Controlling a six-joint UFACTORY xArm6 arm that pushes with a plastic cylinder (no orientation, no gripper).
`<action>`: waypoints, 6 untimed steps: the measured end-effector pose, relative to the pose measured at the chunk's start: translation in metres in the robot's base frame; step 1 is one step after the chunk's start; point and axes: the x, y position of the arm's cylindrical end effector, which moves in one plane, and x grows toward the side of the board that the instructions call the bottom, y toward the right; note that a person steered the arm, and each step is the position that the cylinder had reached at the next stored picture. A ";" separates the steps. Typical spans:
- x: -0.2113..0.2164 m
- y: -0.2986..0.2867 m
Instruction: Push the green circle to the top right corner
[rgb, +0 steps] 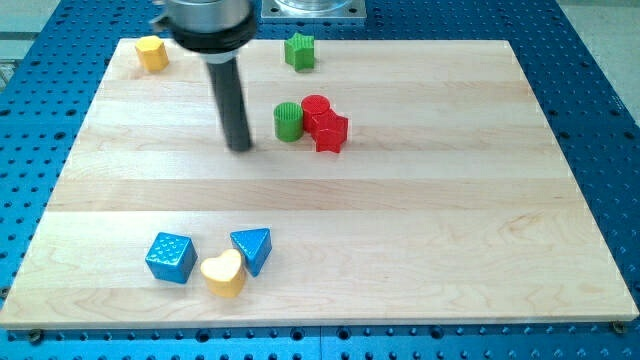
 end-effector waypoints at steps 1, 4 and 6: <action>-0.037 0.065; -0.060 0.234; -0.123 0.331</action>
